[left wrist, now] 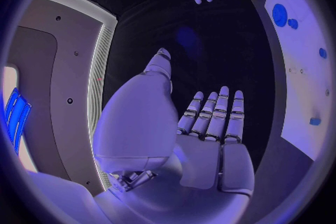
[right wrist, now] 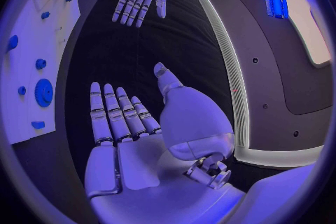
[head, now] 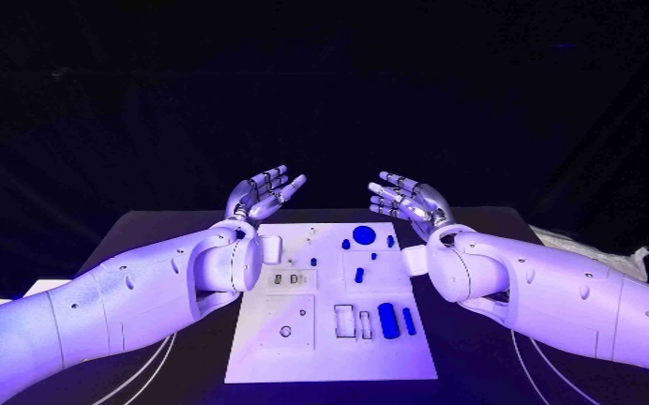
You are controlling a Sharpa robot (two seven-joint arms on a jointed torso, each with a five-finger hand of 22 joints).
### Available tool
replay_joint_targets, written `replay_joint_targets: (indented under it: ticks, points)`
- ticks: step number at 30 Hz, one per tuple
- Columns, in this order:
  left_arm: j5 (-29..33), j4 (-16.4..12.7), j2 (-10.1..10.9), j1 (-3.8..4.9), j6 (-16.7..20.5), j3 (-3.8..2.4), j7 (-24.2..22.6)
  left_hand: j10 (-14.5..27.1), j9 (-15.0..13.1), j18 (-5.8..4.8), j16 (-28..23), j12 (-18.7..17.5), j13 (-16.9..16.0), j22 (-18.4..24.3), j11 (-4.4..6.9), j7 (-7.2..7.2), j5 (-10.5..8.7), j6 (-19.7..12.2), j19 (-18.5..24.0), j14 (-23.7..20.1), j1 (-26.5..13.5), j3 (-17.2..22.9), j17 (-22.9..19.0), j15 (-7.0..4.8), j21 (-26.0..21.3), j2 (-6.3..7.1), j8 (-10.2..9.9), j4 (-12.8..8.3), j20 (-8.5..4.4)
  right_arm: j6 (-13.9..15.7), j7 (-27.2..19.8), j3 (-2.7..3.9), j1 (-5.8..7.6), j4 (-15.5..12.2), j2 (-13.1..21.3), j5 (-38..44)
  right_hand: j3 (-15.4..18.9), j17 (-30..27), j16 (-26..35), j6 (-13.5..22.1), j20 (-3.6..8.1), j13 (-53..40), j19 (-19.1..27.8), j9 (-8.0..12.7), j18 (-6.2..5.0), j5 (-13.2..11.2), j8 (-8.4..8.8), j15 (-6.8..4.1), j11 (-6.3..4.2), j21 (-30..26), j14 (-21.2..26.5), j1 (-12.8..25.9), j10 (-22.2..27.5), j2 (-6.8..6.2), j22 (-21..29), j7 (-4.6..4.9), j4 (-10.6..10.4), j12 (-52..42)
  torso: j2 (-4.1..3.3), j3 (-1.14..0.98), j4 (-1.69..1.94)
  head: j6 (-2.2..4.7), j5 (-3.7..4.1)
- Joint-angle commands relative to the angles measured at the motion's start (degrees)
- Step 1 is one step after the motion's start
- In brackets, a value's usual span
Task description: Assemble the parts on the task board
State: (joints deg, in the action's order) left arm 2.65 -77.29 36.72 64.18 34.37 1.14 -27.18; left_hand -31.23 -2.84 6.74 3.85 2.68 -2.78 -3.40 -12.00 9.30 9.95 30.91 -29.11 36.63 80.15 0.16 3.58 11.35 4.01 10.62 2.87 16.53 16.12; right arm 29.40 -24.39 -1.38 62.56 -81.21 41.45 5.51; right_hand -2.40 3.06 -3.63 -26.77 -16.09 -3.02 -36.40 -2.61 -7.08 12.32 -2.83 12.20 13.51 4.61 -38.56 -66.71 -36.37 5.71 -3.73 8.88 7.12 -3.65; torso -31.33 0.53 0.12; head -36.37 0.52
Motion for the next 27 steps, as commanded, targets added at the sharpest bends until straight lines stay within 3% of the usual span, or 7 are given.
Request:
replay_joint_targets:
  ticks: [1, 3, 8, 10, 11, 16, 27]
  points:
    - [0.9, 0.1, -0.1, 0.12, -4.2, -0.02, 0.3, -15.6, -0.8, 2.83, 3.0, 1.8, -0.9, -1.6, -0.77, 5.09, -0.05, 11.2, -15.2, 13.4, 3.4, 2.7, 1.1, -0.26, 3.8, -3.50, 1.6, -0.3, 0.27, -12.2, 3.8, -0.15, 0.36, 1.4, -0.6, 6.1, -1.5, 0.7, -2.4, -18.4, 0.13, -0.7, -12.8, -1.2, -3.56, -1.2, -2.07, -2.62, -2.13, 3.9, -17.3, -7.2, -17.3, 1.17, -1.2, 5.09, 4.4, -2.3, 0.00, 0.01, 0.01, 0.00, 0.00]
    - [0.9, 0.1, -0.1, 0.12, -4.2, -0.02, 0.3, -20.4, -1.3, 3.62, 4.2, 2.7, -1.2, -2.1, 0.20, 4.74, -0.16, 17.3, -19.1, 16.9, 3.5, 2.8, 1.4, -1.48, 5.3, -4.54, 2.7, -0.9, -0.10, -14.2, 4.4, -0.26, 0.56, 2.1, -0.8, 6.9, -2.0, 0.6, -2.5, -22.2, 0.69, -0.6, -14.5, -1.3, -3.61, -1.4, -2.20, -3.31, -2.65, 4.5, -19.5, -7.8, -19.1, 1.17, -1.2, 4.60, 5.3, -2.3, 0.00, 0.01, 0.01, 0.00, 0.00]
    - [0.9, 0.1, -0.1, 0.12, -4.2, -0.02, 0.3, -26.4, -1.5, 3.80, 6.5, 3.8, -1.2, -2.7, 1.93, 3.45, -0.21, 23.3, -26.8, 24.5, 3.1, 2.3, 2.5, -3.78, 7.6, -6.16, 4.0, -2.4, -2.27, -16.8, 5.2, -0.40, 0.82, 3.0, -1.2, 8.1, -3.0, 0.5, -2.3, -25.8, 1.96, -0.5, -17.5, -1.2, -3.50, -1.7, -1.61, -4.46, -3.47, 5.5, -23.2, -8.0, -22.0, 1.13, -1.1, 3.93, 6.9, -1.6, 0.00, 0.01, 0.01, 0.00, 0.00]
    - [0.9, 0.1, -0.1, 0.12, -4.2, -0.02, 0.3, -28.2, -1.5, 3.85, 6.9, 4.1, -1.3, -2.8, 2.51, 3.05, -0.23, 24.6, -28.6, 26.5, 3.0, 2.1, 3.1, -4.47, 8.0, -6.51, 4.2, -2.8, -2.89, -17.1, 5.3, -0.42, 0.85, 3.2, -1.2, 8.2, -3.3, 0.6, -2.3, -26.4, 2.47, -0.6, -18.6, -1.1, -3.60, -1.5, -1.28, -4.90, -3.80, 5.9, -24.8, -7.7, -23.1, 0.77, -1.1, 3.82, 7.6, -1.4, 0.00, 0.01, 0.01, 0.00, 0.00]
    - [-0.1, -1.7, 3.4, -0.01, -7.4, -0.01, -0.8, -29.1, -1.5, 3.84, 7.2, 4.1, -1.3, -2.9, 2.82, 2.79, -0.21, 25.2, -29.7, 27.7, 2.9, 2.0, 3.5, -4.89, 8.3, -6.75, 4.3, -3.0, -3.29, -9.1, 3.8, -0.26, 1.27, 5.5, -0.5, 31.4, -3.2, 0.6, -2.1, -26.4, 2.60, -0.6, -18.9, -1.1, -3.62, -1.3, -1.01, -4.97, -3.80, 6.0, -25.2, -7.4, -23.3, 0.50, -1.0, 3.79, 7.7, -1.1, -0.98, 0.06, 0.40, -0.17, -0.01]
    - [-1.6, -4.7, 5.3, 0.08, -7.0, -0.02, -1.6, -32.3, -1.5, 3.80, 7.5, 4.1, -1.5, -2.9, 3.74, 2.25, -0.19, 27.5, -32.5, 30.6, 4.3, 2.3, 5.2, -5.97, 8.6, -7.03, 4.4, -4.9, -4.46, -7.1, 5.1, -0.17, 1.96, 5.3, 0.0, 37.5, -3.1, 0.6, -1.8, -26.8, 2.82, -0.6, -19.8, -1.1, -3.58, -1.5, -0.91, -5.23, -3.97, 6.1, -26.2, -6.9, -24.0, 0.22, -0.8, 3.76, 8.0, -0.7, -2.04, 0.16, 0.76, 0.10, 0.16]
    - [1.4, -9.5, 8.6, 0.96, -6.8, -0.09, -0.2, -32.7, -1.3, 3.73, 7.0, 3.3, -1.4, -2.8, 3.78, 2.17, -0.23, 27.7, -33.5, 30.8, 4.4, 2.4, 5.9, -6.08, 8.5, -7.01, 3.9, -5.6, -4.69, -6.6, 11.8, 0.33, 3.87, 5.2, 0.4, 51.2, -2.2, 0.7, -1.5, -27.1, 3.81, -0.7, -23.2, -1.1, -3.58, -1.5, -0.89, -5.93, -4.07, 7.6, -29.5, -6.9, -23.5, -0.92, -1.0, 3.74, 8.9, -0.5, -4.59, 0.39, 1.85, 0.77, 1.02]
